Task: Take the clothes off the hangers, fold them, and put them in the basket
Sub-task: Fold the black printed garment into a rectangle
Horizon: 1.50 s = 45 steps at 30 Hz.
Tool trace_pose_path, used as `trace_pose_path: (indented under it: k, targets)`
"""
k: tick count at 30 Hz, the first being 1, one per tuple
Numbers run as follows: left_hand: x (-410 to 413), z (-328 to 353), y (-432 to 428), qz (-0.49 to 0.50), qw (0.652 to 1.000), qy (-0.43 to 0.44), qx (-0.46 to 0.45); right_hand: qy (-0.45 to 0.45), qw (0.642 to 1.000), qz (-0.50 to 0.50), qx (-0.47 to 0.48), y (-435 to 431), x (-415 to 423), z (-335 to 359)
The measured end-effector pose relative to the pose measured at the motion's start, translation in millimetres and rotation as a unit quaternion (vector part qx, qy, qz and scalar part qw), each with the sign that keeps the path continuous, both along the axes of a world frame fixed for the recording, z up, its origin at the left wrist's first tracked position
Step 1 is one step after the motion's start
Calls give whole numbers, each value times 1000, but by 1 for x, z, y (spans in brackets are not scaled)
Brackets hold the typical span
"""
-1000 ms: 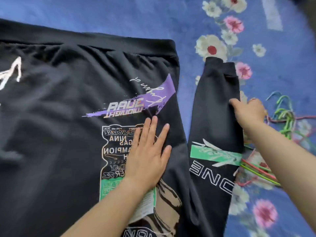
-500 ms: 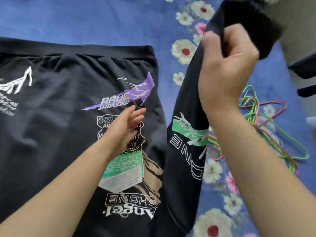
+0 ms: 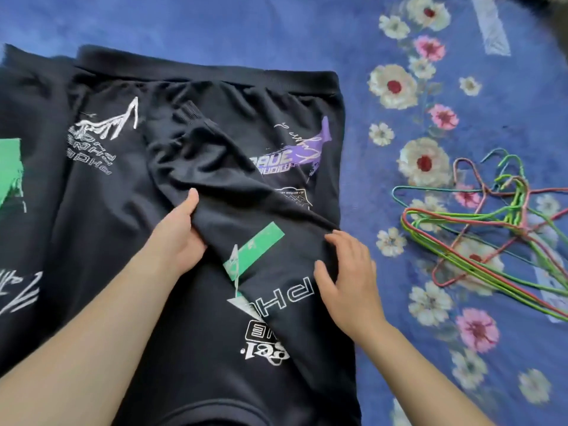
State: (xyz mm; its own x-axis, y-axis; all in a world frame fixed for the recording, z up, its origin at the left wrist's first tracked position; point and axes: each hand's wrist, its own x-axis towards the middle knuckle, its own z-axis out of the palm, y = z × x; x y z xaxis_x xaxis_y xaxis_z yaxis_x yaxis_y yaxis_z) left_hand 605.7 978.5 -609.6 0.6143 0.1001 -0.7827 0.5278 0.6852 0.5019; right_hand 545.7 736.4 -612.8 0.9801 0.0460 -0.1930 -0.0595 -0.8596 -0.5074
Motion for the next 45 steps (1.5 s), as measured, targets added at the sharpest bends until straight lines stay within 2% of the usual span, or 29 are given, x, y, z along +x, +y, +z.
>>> trace_pose_path:
  k: [3, 6, 9, 12, 15, 18, 22, 26, 29, 31, 33, 35, 36, 37, 38, 39, 40, 41, 42, 44, 45]
  targets:
    - [7, 12, 7, 64, 996, -56, -34, 13, 999, -45, 3, -12, -5, -5]
    - [-4, 2, 29, 29, 1000, -12, 2, 75, 991, -93, 54, -6, -2, -7]
    - [-1, -5, 44, 9, 1000, 15, 25, 151, 952, -228, 139, 8, 8, -6]
    - [22, -2, 42, -6, 999, -30, 22, 192, 931, -262, 165, 13, 16, -9]
    - [42, 3, 43, 49, 996, -64, 37, 151, 934, -269, 179, 3, 20, -7]
    - [40, -3, 59, 92, 992, -88, 19, 92, 946, -288, 115, -14, 14, -9]
    - [20, -22, 72, 13, 997, -3, 78, 154, 947, -269, 89, -24, 3, -15]
    - [42, -7, 68, 3, 996, -80, 34, 191, 934, -269, 138, -21, 7, -12]
    - [69, 8, 72, 39, 989, -130, 65, 209, 921, -271, 184, -20, 11, -14]
    - [82, 4, 82, 52, 986, -125, 94, 204, 919, -281, 187, -17, 12, -14]
    - [89, -13, 97, 23, 986, -92, 140, 170, 938, -272, 133, -9, 11, -13]
    - [85, -27, 106, -12, 975, -22, 219, 59, 969, -237, 27, 7, 9, -11]
    - [79, -36, 107, -13, 958, 13, 286, -25, 980, -195, -20, 14, 8, -8]
    - [71, -41, 107, 3, 913, 32, 406, -100, 985, -135, -50, 25, 9, -7]
    - [62, -42, 100, -7, 834, 13, 552, -149, 985, -68, -62, 36, 11, -7]
    - [52, -41, 89, -47, 740, -51, 669, -171, 983, 2, -65, 46, 13, -8]
    - [44, -41, 78, -111, 657, -134, 733, -173, 980, 67, -66, 57, 16, -12]
    - [36, -41, 66, -202, 594, -200, 753, -159, 977, 121, -75, 68, 20, -17]
    - [31, -46, 60, -299, 550, -236, 743, -133, 974, 160, -92, 77, 23, -24]
    - [23, -55, 50, -450, 492, -211, 715, -75, 967, 199, -140, 85, 30, -43]
    - [19, -61, 51, -479, 477, -185, 713, -54, 963, 208, -161, 89, 32, -52]
